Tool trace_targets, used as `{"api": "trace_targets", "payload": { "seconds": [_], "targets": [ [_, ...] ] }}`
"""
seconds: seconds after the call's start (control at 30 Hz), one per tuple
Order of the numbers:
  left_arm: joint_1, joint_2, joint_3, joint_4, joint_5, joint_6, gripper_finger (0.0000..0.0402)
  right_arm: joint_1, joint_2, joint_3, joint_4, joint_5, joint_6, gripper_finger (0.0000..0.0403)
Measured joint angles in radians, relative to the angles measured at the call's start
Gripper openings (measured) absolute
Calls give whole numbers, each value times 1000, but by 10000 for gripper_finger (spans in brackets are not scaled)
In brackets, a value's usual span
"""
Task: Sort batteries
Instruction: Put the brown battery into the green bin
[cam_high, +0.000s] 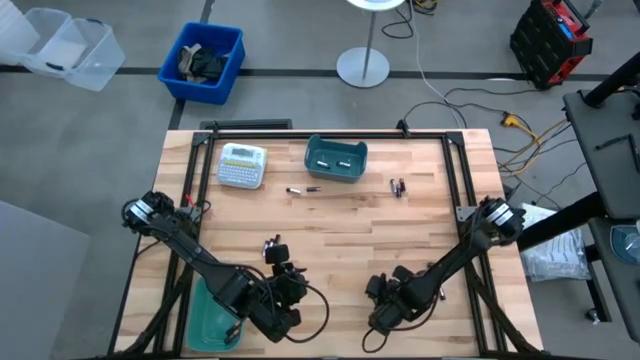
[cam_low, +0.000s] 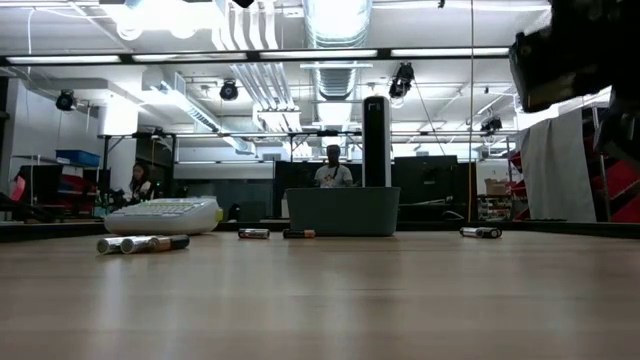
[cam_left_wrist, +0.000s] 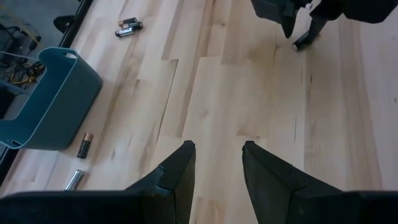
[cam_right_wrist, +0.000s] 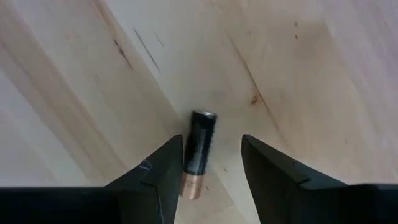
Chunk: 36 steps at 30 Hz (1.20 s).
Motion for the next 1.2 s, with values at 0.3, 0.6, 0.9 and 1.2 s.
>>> {"api": "trace_targets", "payload": {
  "seconds": [0.3, 0.6, 0.9, 1.2],
  "targets": [
    [0, 0, 0, -9, 0, 3, 115, 3, 46, 0, 1, 14, -113, 144],
    [0, 10, -43, 8, 0, 1, 115, -2, 94, -3, 3, 8, -259, 49],
    [-7, 10, -67, 258, 133, 144, 115, -39, 13, -4, 53, 134, -606, 34],
    [-4, 10, -67, 364, 128, 220, 115, -95, -120, -23, 400, 366, -1066, 34]
  ]
}}
